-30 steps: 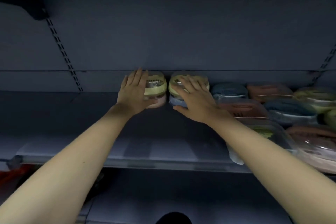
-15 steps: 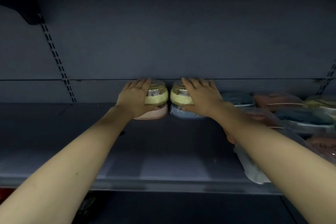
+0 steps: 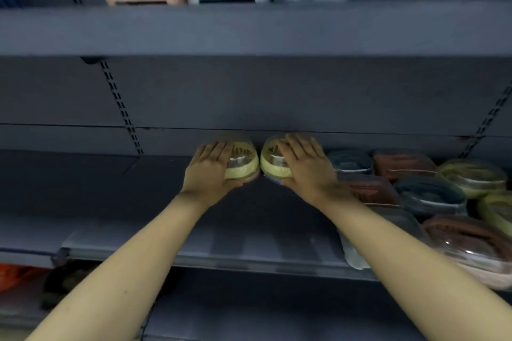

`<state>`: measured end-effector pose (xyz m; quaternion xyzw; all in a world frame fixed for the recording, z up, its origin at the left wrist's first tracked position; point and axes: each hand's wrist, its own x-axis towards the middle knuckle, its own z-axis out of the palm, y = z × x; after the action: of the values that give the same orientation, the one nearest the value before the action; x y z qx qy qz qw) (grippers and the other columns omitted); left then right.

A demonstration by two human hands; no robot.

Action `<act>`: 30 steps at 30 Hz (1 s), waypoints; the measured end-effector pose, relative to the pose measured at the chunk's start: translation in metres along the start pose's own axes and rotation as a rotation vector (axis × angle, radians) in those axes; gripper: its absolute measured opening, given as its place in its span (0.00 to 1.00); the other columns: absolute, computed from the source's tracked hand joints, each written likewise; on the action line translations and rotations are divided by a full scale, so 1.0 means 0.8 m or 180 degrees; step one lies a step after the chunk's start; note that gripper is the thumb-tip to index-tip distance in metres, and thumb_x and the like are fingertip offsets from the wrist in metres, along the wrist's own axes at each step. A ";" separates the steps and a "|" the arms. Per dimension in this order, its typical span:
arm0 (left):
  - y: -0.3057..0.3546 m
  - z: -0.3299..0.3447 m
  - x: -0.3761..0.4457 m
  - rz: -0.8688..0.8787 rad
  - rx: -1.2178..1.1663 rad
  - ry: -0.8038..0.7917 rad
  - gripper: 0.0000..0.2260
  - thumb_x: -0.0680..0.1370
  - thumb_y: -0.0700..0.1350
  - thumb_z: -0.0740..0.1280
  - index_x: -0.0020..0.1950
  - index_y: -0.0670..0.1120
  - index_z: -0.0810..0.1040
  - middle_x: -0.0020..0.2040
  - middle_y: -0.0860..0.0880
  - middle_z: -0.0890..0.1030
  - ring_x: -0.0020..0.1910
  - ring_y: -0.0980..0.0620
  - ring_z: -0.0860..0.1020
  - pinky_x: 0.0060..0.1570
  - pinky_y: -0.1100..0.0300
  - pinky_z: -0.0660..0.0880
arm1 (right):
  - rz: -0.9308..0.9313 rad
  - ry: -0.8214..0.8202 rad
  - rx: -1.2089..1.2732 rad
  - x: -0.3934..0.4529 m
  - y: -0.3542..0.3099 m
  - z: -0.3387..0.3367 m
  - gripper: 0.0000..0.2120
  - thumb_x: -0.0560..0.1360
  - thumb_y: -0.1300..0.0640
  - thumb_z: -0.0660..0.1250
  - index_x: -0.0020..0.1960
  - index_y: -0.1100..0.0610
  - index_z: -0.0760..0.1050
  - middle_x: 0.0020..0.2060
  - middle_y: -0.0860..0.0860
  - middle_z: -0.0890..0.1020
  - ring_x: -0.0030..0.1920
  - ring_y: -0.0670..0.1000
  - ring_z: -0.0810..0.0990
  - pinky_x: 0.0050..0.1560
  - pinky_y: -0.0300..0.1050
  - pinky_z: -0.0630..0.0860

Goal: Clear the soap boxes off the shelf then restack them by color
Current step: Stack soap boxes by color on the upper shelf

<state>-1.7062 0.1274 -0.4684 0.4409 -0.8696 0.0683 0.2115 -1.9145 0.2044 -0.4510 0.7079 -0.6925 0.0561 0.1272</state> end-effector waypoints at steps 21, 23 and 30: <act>0.094 -0.304 -0.190 -0.0060 0.0277 -0.0742 0.42 0.56 0.59 0.80 0.63 0.38 0.76 0.62 0.42 0.78 0.61 0.43 0.77 0.64 0.52 0.61 | 0.0024 -0.0426 0.0634 -0.198 -0.087 -0.239 0.44 0.52 0.45 0.82 0.64 0.59 0.75 0.62 0.58 0.78 0.62 0.59 0.77 0.61 0.57 0.71; 0.099 -0.327 -0.195 -0.0045 0.0286 -0.0639 0.42 0.57 0.59 0.79 0.64 0.38 0.75 0.63 0.42 0.77 0.61 0.43 0.76 0.64 0.51 0.61 | 0.0060 -0.0367 0.0623 -0.207 -0.089 -0.263 0.44 0.53 0.45 0.82 0.65 0.59 0.74 0.63 0.58 0.77 0.63 0.59 0.76 0.63 0.57 0.69; 0.118 -0.409 -0.176 0.0188 0.0226 -0.0159 0.41 0.59 0.59 0.79 0.65 0.38 0.74 0.64 0.42 0.76 0.63 0.43 0.75 0.67 0.52 0.62 | 0.0094 -0.0050 0.0537 -0.220 -0.086 -0.349 0.40 0.64 0.48 0.77 0.71 0.59 0.67 0.70 0.59 0.68 0.71 0.60 0.66 0.71 0.56 0.57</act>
<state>-1.6067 0.3881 -0.2272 0.4239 -0.8843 0.0942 0.1719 -1.8252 0.4474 -0.2343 0.7062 -0.6967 0.1106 0.0608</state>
